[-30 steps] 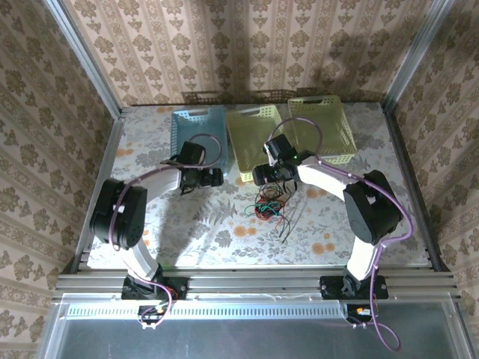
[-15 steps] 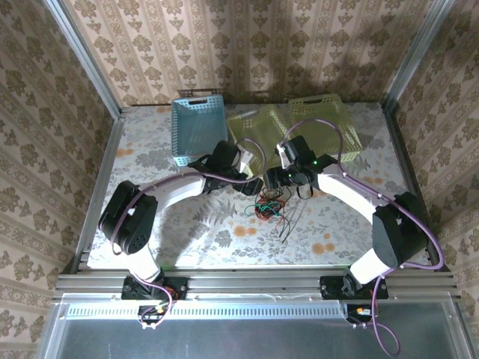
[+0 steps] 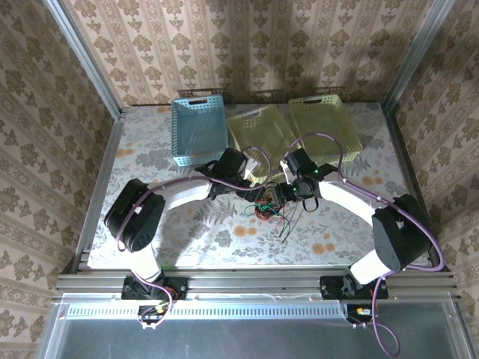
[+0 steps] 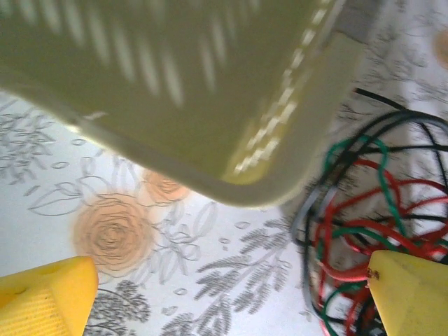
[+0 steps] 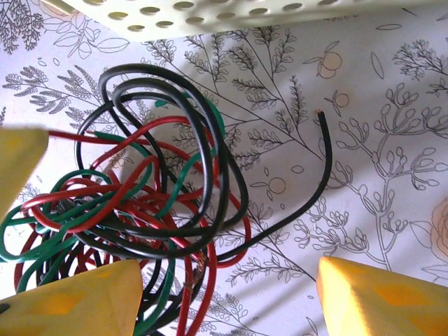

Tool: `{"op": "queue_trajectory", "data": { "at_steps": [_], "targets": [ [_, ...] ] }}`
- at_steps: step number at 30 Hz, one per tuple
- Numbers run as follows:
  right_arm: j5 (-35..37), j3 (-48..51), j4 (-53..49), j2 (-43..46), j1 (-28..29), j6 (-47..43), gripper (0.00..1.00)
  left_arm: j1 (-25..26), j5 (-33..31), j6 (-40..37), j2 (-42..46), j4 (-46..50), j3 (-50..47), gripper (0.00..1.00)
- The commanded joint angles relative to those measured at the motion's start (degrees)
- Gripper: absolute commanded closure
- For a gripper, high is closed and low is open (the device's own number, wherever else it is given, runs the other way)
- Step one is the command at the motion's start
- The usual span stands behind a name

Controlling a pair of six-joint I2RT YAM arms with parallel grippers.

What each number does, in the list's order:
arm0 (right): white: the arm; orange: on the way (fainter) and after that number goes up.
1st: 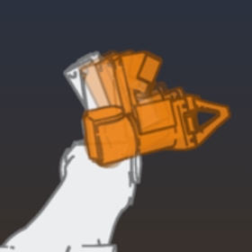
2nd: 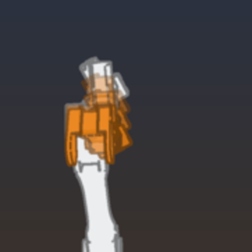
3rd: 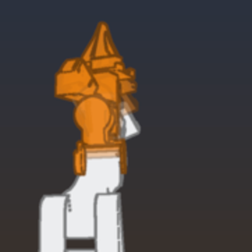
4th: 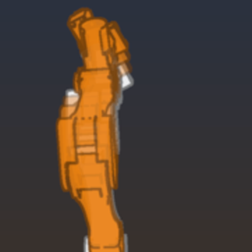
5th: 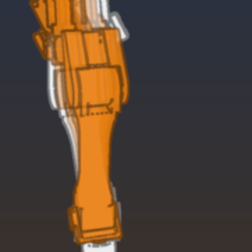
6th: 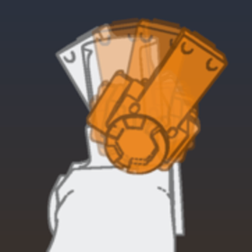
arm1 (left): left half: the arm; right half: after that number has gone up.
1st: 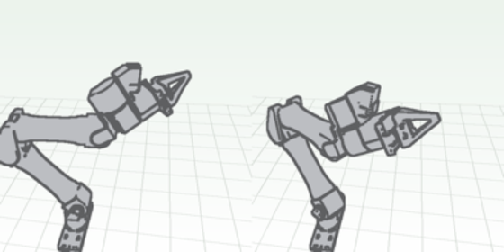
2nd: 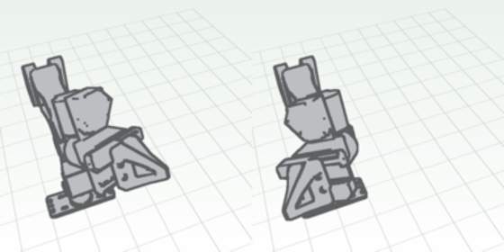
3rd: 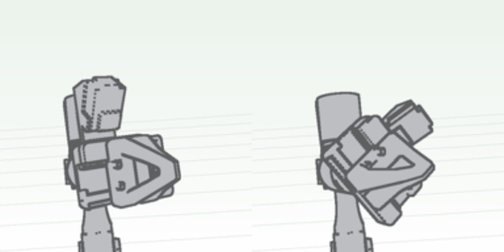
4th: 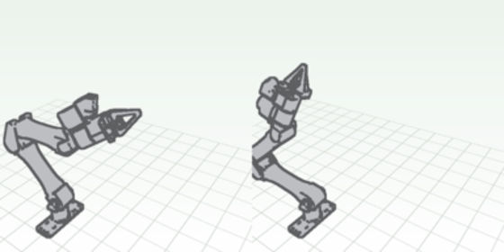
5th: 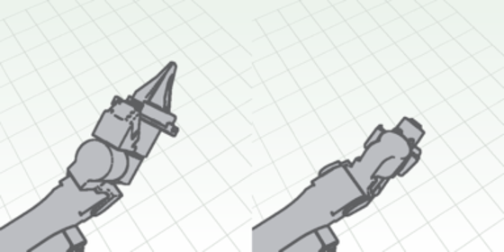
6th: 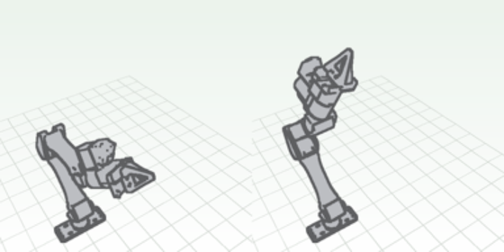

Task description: Untangle the cables

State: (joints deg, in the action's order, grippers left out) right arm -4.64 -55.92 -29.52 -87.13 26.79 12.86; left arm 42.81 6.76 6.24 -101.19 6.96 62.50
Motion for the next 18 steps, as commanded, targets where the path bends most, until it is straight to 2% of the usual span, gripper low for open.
{"op": "queue_trajectory", "data": {
  "at_steps": [1, 8, 11, 18],
  "targets": [
    [1.74, -1.1, 1.16, 1.0, -1.63, 2.6, 0.31, -0.78, -9.02, 2.73, -3.05, -0.13, 2.75, 0.0],
    [2.04, -9.8, 1.46, -8.42, -2.7, 3.6, 0.32, -1.62, -18.66, 5.83, -1.81, -0.9, 4.06, 0.0],
    [0.59, -14.24, 2.12, -13.84, -2.7, 4.35, 0.32, -2.2, -20.42, 8.07, 0.73, -2.62, 2.5, 0.0],
    [-5.27, -22.49, 6.21, -22.09, -2.53, 5.54, 0.32, -1.77, -12.39, 5.53, 10.33, -9.19, -5.75, 0.0]
  ]
}}
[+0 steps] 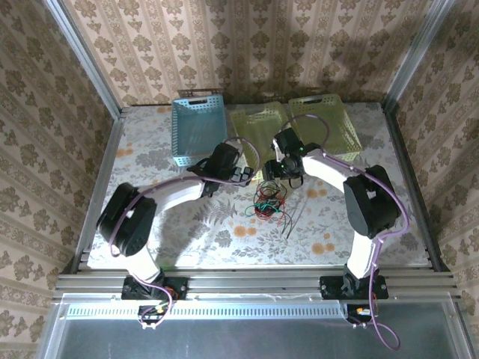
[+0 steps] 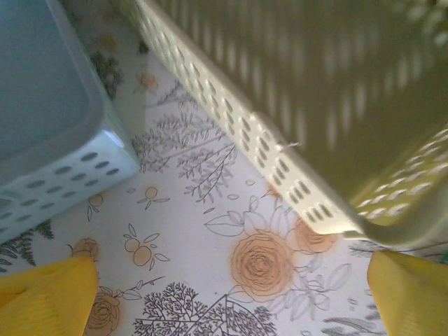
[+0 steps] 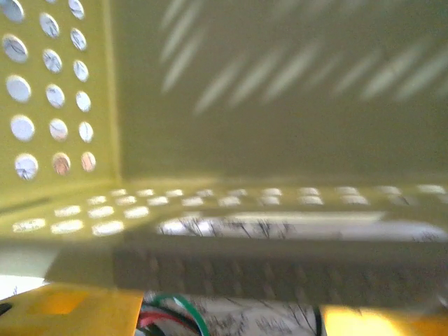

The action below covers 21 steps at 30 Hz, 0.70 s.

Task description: Untangle the cables

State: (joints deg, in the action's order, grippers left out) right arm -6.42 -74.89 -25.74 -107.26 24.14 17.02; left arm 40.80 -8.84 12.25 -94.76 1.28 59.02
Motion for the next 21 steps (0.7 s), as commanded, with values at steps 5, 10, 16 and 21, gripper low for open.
{"op": "queue_trajectory", "data": {
  "at_steps": [5, 10, 16, 21],
  "targets": [
    [-6.98, -8.65, 3.98, -5.25, -0.08, -0.38, 0.3, 0.64, 10.5, -3.75, 6.12, -0.52, -5.91, 0.0],
    [-9.23, -6.26, 1.57, -1.32, -0.05, -2.25, 0.29, 2.46, 13.85, -7.92, 4.0, -0.48, -6.93, 0.0],
    [-7.85, 6.95, -4.37, 12.11, 0.07, -1.53, 0.28, 6.06, 15.43, -12.13, -2.06, -0.66, -2.78, 0.0],
    [-8.24, 11.35, -15.44, 17.84, 0.46, -3.69, 0.32, 6.3, 17.26, -13.03, -4.74, -0.84, -1.4, 0.0]
  ]
}}
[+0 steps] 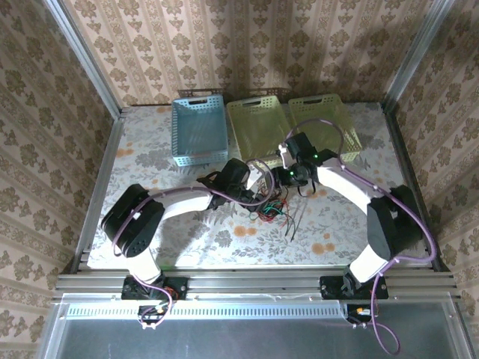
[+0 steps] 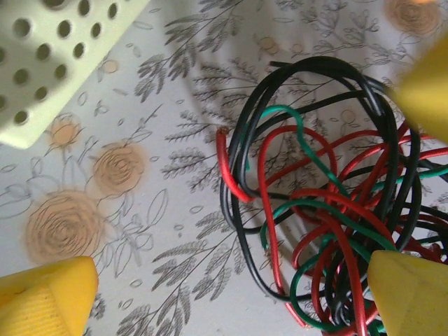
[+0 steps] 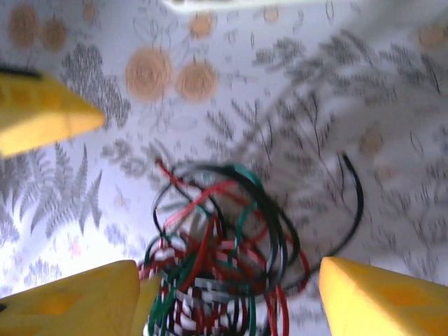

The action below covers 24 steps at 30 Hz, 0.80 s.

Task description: Untangle the cables

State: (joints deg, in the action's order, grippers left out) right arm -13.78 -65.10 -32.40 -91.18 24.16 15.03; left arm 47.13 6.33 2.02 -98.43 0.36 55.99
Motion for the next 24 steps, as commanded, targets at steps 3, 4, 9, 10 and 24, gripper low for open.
{"op": "queue_trajectory", "data": {
  "at_steps": [3, 4, 9, 10, 24],
  "targets": [
    [-3.27, 2.49, -12.47, 1.88, 1.44, -3.32, 0.37, -0.03, 2.28, -3.19, -2.14, 0.35, 2.03, 0.0],
    [-3.52, 2.59, -13.58, 1.72, 1.72, -3.66, 0.39, -0.03, 2.13, -3.21, -2.41, 0.43, 2.2, 0.0],
    [0.0, 4.25, -13.27, 1.18, 2.38, -2.1, 0.5, -0.03, 1.93, -3.08, -3.26, 0.04, 2.55, 0.0],
    [0.76, 4.6, -12.41, 1.18, 2.3, -1.89, 0.51, -0.03, 1.86, -2.97, -3.13, -0.09, 2.46, 0.0],
    [3.27, 6.03, -8.92, -1.17, 1.07, -0.77, 0.74, -1.05, 9.3, -4.21, 0.05, 4.47, 4.78, 0.0]
  ]
}}
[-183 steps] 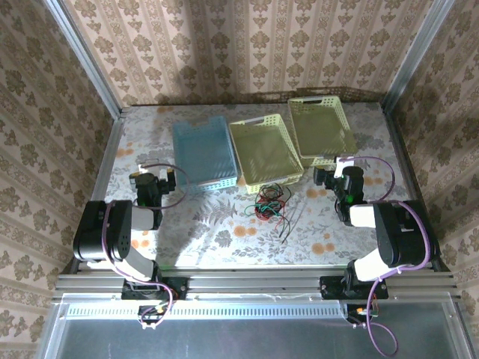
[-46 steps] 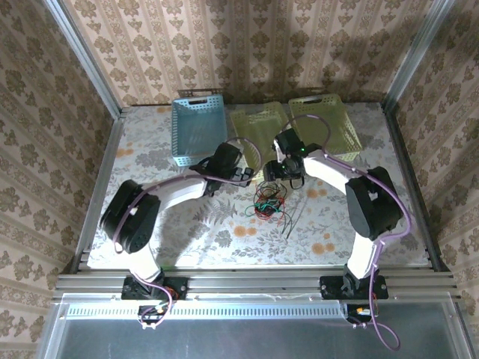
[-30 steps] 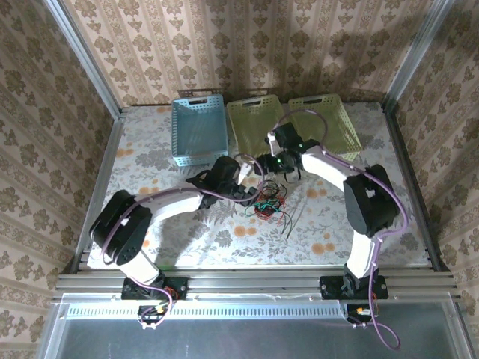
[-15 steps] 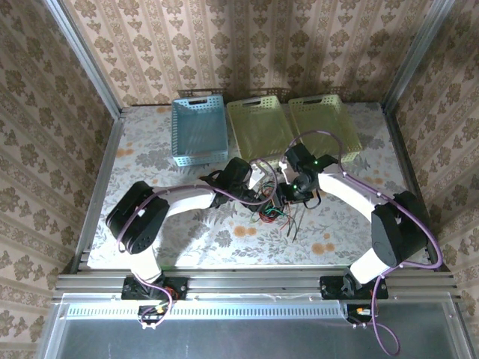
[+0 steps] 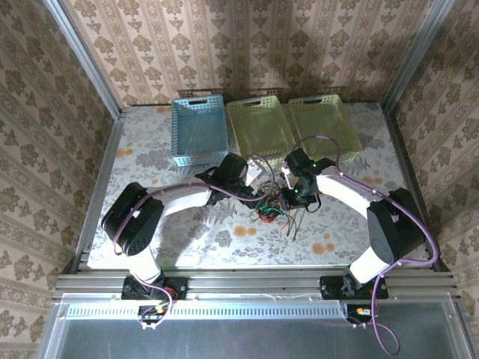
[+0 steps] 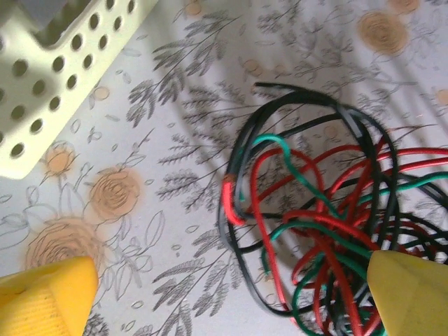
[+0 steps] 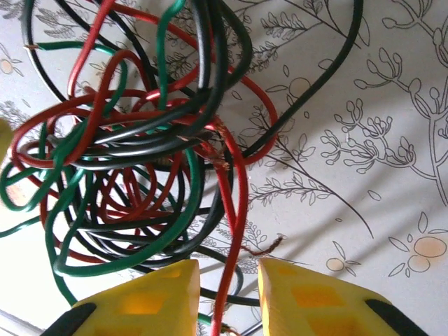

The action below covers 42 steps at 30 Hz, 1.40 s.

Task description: Untangle the cables

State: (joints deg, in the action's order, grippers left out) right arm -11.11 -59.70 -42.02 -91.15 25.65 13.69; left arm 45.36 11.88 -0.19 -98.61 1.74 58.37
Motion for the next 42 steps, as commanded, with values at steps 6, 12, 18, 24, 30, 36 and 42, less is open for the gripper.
{"op": "queue_trajectory", "data": {
  "at_steps": [6, 12, 18, 24, 30, 36, 42],
  "targets": [
    [-0.88, -0.39, 1.32, -0.77, -0.59, 0.42, 0.9, 1.91, 3.86, -2.31, -3.74, 4.26, 4.29, 0.0],
    [-6.07, -1.52, 2.81, 1.92, -2.17, 0.32, 0.94, 1.9, 2.93, -3.07, -7.17, 4.02, 5.49, 0.01],
    [-5.26, -2.91, 3.66, 4.88, -4.38, 2.75, 1.0, 1.81, -3.95, -1.66, -11.87, 2.53, 5.9, 0.13],
    [2.82, -1.59, 7.5, 11.04, -7.65, 7.56, 1.0, 1.75, -7.49, -1.31, -13.97, 1.41, 4.58, 0.13],
    [13.9, -0.55, 13.03, 18.96, -9.48, 10.69, 1.0, 1.66, -10.43, -0.89, -14.24, 0.81, 2.55, 0.1],
    [22.19, 0.18, 18.61, 26.15, -14.16, 14.2, 1.0, 1.32, -12.04, -0.21, -13.48, 0.29, -0.15, 0.08],
    [25.38, -0.3, 22.65, 31.99, -18.92, 15.57, 1.0, 0.89, -13.26, 0.23, -13.1, 0.13, -2.43, 0.08]
  ]
}}
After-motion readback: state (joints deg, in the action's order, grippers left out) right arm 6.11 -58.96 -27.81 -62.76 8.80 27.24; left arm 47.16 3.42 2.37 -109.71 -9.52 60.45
